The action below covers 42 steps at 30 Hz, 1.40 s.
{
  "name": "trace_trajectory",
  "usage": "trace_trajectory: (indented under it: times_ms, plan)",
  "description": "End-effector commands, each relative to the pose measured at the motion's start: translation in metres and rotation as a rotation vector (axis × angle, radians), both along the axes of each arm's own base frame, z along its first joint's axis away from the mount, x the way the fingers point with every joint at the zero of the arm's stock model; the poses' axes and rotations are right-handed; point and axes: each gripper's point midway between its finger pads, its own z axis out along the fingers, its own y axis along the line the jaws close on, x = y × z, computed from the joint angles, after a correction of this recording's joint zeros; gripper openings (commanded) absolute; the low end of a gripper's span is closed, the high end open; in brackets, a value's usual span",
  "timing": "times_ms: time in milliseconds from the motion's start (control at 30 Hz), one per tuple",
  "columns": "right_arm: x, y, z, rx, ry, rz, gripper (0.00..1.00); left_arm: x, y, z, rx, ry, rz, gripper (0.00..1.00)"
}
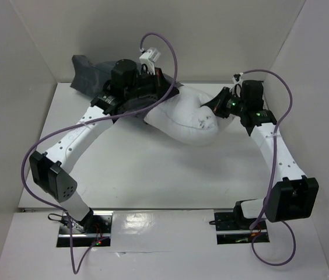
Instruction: Put the pillow into the pillowcase
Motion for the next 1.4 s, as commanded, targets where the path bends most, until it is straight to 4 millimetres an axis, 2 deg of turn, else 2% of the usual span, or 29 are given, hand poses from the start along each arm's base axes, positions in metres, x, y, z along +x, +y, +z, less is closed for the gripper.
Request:
trace_trajectory:
  times_ms: [0, 33, 67, 100, 167, 233, 300, 433, 500, 567, 633, 667, 767, 800, 833, 867, 900, 933, 967, 1000, 1033, 1067, 1100, 1133, 1167, 1200, 1233, 1267, 1367]
  plan:
    - [-0.003, 0.022, -0.011, 0.031, -0.022, 0.059, 0.00, -0.081, -0.038, 0.109, -0.243, -0.167, -0.353, 0.00]
    - [-0.007, 0.021, -0.010, 0.032, -0.028, 0.059, 0.00, -0.081, -0.038, 0.104, -0.231, -0.143, -0.352, 0.00]
    - [-0.014, 0.020, 0.006, 0.037, -0.071, 0.059, 0.00, -0.083, -0.038, 0.104, -0.227, -0.135, -0.360, 0.00]
    - [-0.022, 0.017, 0.005, 0.022, -0.055, 0.053, 0.00, -0.088, -0.035, 0.105, -0.230, -0.121, -0.360, 0.00]
    - [-0.038, 0.011, 0.015, -0.019, -0.086, 0.051, 0.00, -0.109, -0.022, 0.116, -0.245, -0.107, -0.373, 0.00]
    - [-0.056, 0.004, 0.010, -0.062, -0.040, 0.043, 0.00, -0.120, -0.009, 0.120, -0.234, -0.079, -0.331, 0.00]
    - [-0.080, -0.003, 0.008, -0.099, -0.016, 0.047, 0.00, -0.138, 0.009, 0.139, -0.246, -0.108, -0.281, 0.00]
    - [-0.111, -0.011, 0.002, -0.135, 0.049, 0.042, 0.00, -0.157, 0.018, 0.129, -0.188, -0.033, -0.292, 0.00]
    - [-0.124, -0.011, 0.000, -0.134, 0.079, 0.052, 0.00, -0.155, 0.016, 0.107, -0.167, 0.046, -0.270, 0.00]
    - [-0.137, -0.011, -0.019, -0.129, 0.149, 0.060, 0.00, -0.150, 0.017, 0.094, -0.156, 0.077, -0.234, 0.00]
    - [-0.142, -0.011, -0.035, -0.113, 0.208, 0.047, 0.00, -0.134, 0.014, 0.082, -0.140, 0.099, -0.177, 0.00]
    - [-0.141, -0.011, -0.037, -0.112, 0.207, 0.047, 0.00, -0.114, 0.009, 0.064, -0.109, 0.121, -0.151, 0.00]
    - [-0.117, -0.005, -0.043, -0.074, 0.226, 0.033, 0.00, -0.060, 0.008, 0.054, -0.072, 0.094, -0.052, 0.00]
    - [-0.106, -0.003, -0.047, -0.059, 0.243, 0.011, 0.01, -0.025, -0.005, 0.020, -0.028, 0.151, -0.031, 0.00]
    - [-0.081, -0.003, -0.048, -0.059, 0.256, -0.019, 0.03, 0.003, 0.000, 0.029, -0.042, 0.128, 0.013, 0.00]
    - [-0.065, -0.006, -0.050, -0.071, 0.260, -0.056, 0.03, 0.024, -0.002, 0.017, -0.021, 0.136, 0.037, 0.00]
    - [-0.045, -0.014, -0.052, -0.107, 0.243, -0.117, 0.08, 0.043, -0.002, 0.002, 0.004, 0.173, 0.067, 0.01]
    - [-0.013, -0.023, -0.048, -0.114, 0.231, -0.178, 0.27, 0.070, -0.010, -0.004, 0.041, 0.146, 0.068, 0.10]
    - [0.004, -0.031, -0.043, -0.124, 0.209, -0.216, 0.46, 0.069, -0.008, -0.026, 0.108, 0.223, 0.065, 0.18]
    - [0.030, -0.048, -0.032, -0.162, 0.167, -0.273, 0.65, 0.075, -0.009, -0.023, 0.122, 0.195, 0.069, 0.33]
    - [0.037, -0.059, -0.041, -0.182, 0.185, -0.313, 0.78, 0.076, -0.006, -0.018, 0.128, 0.173, 0.082, 0.43]
    - [0.050, -0.069, -0.020, -0.194, 0.130, -0.348, 0.93, 0.075, 0.000, -0.016, 0.141, 0.160, 0.104, 0.54]
    - [0.058, -0.080, -0.013, -0.204, 0.103, -0.372, 0.96, 0.077, 0.005, -0.004, 0.135, 0.104, 0.131, 0.63]
    - [0.066, -0.100, -0.010, -0.211, 0.095, -0.413, 0.96, 0.084, 0.016, -0.004, 0.170, 0.063, 0.196, 0.71]
    - [0.078, -0.108, -0.003, -0.207, 0.071, -0.413, 0.97, 0.083, 0.033, 0.023, 0.155, -0.003, 0.250, 0.83]
    - [0.084, -0.117, 0.000, -0.201, 0.069, -0.429, 0.99, 0.084, 0.040, 0.033, 0.158, -0.038, 0.286, 0.88]
    - [0.093, -0.132, -0.006, -0.193, 0.086, -0.449, 0.99, 0.097, 0.060, 0.039, 0.175, -0.069, 0.359, 0.89]
    - [0.098, -0.138, 0.004, -0.191, 0.070, -0.463, 0.99, 0.101, 0.069, 0.048, 0.171, -0.092, 0.384, 0.89]
    - [0.101, -0.132, 0.016, -0.181, 0.005, -0.418, 1.00, 0.112, 0.100, 0.059, 0.179, -0.103, 0.452, 0.89]
